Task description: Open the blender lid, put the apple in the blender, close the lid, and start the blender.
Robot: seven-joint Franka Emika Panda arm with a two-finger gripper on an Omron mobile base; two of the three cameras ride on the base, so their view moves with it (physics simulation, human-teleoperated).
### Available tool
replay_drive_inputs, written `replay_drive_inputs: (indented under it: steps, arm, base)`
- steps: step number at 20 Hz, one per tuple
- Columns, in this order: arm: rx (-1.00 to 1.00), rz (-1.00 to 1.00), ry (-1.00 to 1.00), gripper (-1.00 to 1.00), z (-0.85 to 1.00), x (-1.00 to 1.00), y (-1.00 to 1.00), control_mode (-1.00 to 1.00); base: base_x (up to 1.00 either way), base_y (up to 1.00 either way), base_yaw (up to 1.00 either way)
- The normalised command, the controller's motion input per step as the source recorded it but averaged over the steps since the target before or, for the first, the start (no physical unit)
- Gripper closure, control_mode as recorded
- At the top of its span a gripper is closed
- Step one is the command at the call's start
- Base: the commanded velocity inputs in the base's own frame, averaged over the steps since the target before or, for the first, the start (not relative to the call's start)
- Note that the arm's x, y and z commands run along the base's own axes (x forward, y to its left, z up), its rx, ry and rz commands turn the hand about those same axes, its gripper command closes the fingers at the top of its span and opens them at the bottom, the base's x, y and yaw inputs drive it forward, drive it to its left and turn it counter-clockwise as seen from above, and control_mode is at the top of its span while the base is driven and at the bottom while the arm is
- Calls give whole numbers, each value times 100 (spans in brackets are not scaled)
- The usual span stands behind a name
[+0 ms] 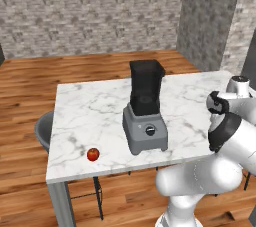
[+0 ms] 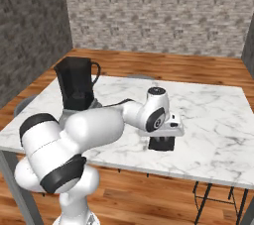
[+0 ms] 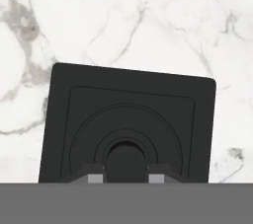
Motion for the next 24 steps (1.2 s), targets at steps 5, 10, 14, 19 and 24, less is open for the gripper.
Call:
replay_drive_inputs:
  steps: [5,10,14,19,24]
  arm:
    - [7,0,0,100,-22,15,-3,-100]
    - [1,0,0,100,-11,31,0,-100]
    - [0,0,0,100,-24,19,0,-100]
    - [0,0,0,-100,-46,0,1,-100]
    - [0,0,0,-100,-7,0,2,-100]
  base:
    - [0,0,0]
    - [0,0,0]
    - [0,0,0]
    - [0,0,0]
    - [0,0,0]
